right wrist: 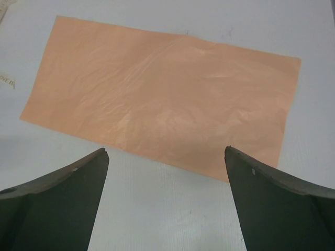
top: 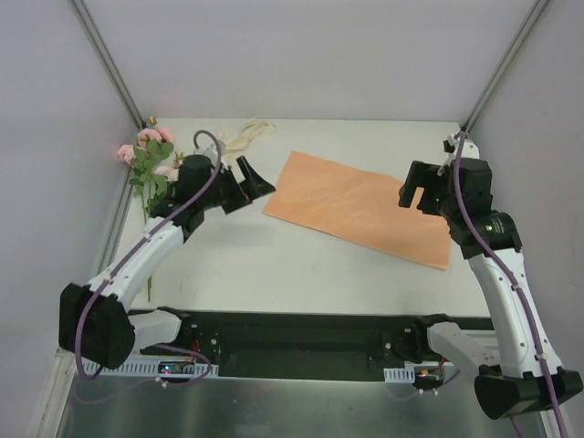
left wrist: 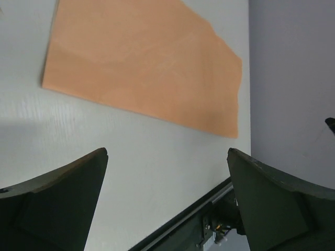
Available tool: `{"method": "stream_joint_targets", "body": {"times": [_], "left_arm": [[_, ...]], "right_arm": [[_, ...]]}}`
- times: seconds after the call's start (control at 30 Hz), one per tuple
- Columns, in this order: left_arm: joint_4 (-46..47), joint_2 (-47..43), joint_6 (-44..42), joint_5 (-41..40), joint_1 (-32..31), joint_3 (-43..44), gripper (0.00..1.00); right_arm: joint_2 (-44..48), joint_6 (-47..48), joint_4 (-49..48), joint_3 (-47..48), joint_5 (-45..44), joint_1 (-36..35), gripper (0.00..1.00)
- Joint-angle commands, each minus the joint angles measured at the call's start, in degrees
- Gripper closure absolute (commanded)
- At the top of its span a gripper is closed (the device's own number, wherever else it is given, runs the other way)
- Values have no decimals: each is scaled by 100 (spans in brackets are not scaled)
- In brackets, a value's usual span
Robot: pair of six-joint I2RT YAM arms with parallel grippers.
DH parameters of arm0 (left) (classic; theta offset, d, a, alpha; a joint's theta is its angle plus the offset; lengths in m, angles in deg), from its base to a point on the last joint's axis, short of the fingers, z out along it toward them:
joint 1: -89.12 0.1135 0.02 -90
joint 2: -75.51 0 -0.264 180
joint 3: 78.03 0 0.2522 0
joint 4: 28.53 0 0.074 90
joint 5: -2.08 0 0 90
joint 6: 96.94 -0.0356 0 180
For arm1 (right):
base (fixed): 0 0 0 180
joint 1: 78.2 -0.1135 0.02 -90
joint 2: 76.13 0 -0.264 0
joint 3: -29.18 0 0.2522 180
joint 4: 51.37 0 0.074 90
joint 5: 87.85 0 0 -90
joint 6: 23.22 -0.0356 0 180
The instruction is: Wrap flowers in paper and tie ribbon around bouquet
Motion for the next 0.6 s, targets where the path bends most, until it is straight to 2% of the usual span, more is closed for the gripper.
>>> {"method": "stream_joint_targets", "body": {"times": [0.0, 0.03, 0.07, 0.13, 0.33, 0.5, 0.53, 0.57], "left_arm": [[2070, 424, 1750, -266, -905, -1118, 2], [2752, 704, 1961, -555, -1048, -1295, 2], [2950, 881, 2363, -993, -1223, -1462, 1], [3328, 1574, 2700, -1374, -1653, -1446, 1], [3383, 3333, 3746, -2200, -2507, -620, 3], [3427, 4482, 4783, -2395, -2912, -119, 17], [3471, 4651, 4941, -2334, -2930, 55, 27], [3515, 4792, 5029, -2308, -2947, 127, 31]], "right_arm": [[-411, -125, -144, 46, 245, -40, 4], [-455, -134, -152, 2, 307, -83, 4], [-482, -151, -161, -7, 360, -93, 4], [-561, -178, -135, -42, 422, -154, 4], [-527, -134, 102, -104, 255, -224, 4], [-245, -108, 190, -191, 44, -224, 4], [-210, -108, 190, -192, 26, -224, 4], [-140, -108, 199, -200, 0, -216, 4]]}}
